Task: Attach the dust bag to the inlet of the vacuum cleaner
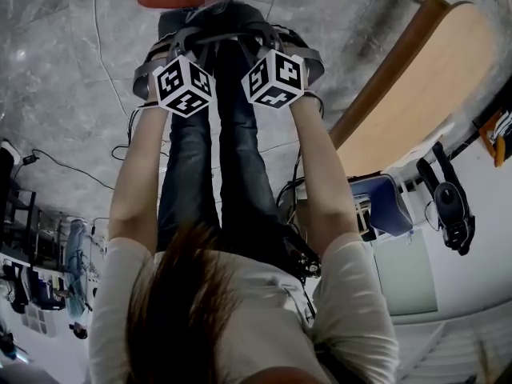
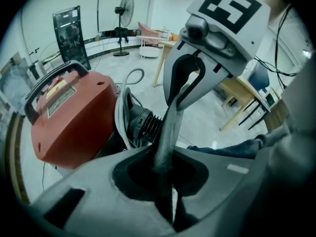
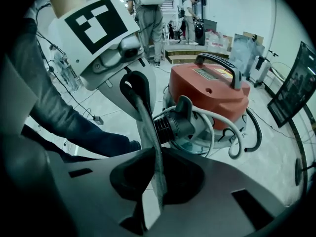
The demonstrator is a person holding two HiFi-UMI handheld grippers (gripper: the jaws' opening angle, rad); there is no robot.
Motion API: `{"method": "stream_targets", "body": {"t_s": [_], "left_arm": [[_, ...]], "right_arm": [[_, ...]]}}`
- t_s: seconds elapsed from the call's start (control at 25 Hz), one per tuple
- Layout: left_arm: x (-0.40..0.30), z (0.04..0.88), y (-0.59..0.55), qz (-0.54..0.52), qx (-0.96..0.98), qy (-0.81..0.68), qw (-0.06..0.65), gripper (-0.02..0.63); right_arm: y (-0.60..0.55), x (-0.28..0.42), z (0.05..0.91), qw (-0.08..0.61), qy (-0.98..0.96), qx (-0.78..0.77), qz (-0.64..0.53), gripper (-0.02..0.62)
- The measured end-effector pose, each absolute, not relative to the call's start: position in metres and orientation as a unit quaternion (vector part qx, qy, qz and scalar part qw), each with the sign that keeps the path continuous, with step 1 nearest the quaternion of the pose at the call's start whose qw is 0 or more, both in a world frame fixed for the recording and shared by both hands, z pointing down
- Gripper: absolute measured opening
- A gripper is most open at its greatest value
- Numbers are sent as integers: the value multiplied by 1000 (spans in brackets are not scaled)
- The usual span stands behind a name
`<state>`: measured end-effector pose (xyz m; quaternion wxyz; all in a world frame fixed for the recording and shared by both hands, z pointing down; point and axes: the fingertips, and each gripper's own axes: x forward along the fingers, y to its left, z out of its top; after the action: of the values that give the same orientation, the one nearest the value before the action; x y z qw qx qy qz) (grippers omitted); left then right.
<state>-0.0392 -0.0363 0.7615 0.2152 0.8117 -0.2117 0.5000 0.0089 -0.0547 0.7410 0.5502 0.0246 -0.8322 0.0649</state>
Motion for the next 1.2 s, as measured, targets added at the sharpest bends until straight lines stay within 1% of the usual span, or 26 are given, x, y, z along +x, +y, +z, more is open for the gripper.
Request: {"method": "stream_targets", "body": {"t_s": [0.12, 0.32, 0.4, 0.6, 0.68, 0.76, 0.96, 1.04, 1.2], "left_arm": [[-40, 764, -35, 489, 806, -231, 241, 55], [-36, 761, -37, 480, 804, -241, 257, 60], [-38, 763, -39, 487, 804, -234, 248, 60], [-37, 761, -50, 516, 813, -186, 194, 66], [-39, 756, -52, 521, 813, -180, 187, 68], [-39, 755, -51, 516, 811, -189, 200, 72], [-41, 764, -42, 472, 796, -255, 281, 75], [-41, 765, -38, 457, 790, -274, 304, 75], [-40, 763, -39, 450, 789, -284, 308, 75]], "right_arm": [[-61, 6, 742, 556, -829, 3, 52, 36], [-69, 7, 740, 555, -829, 7, 60, 40], [-66, 8, 743, 548, -832, 25, 76, 40], [-59, 13, 743, 527, -836, 89, 124, 35], [-60, 12, 740, 521, -835, 110, 139, 35], [-62, 12, 739, 523, -833, 115, 139, 38], [-67, 6, 745, 543, -830, 79, 101, 43], [-69, 4, 745, 549, -830, 59, 83, 44], [-73, 3, 744, 552, -830, 37, 62, 44]]}}
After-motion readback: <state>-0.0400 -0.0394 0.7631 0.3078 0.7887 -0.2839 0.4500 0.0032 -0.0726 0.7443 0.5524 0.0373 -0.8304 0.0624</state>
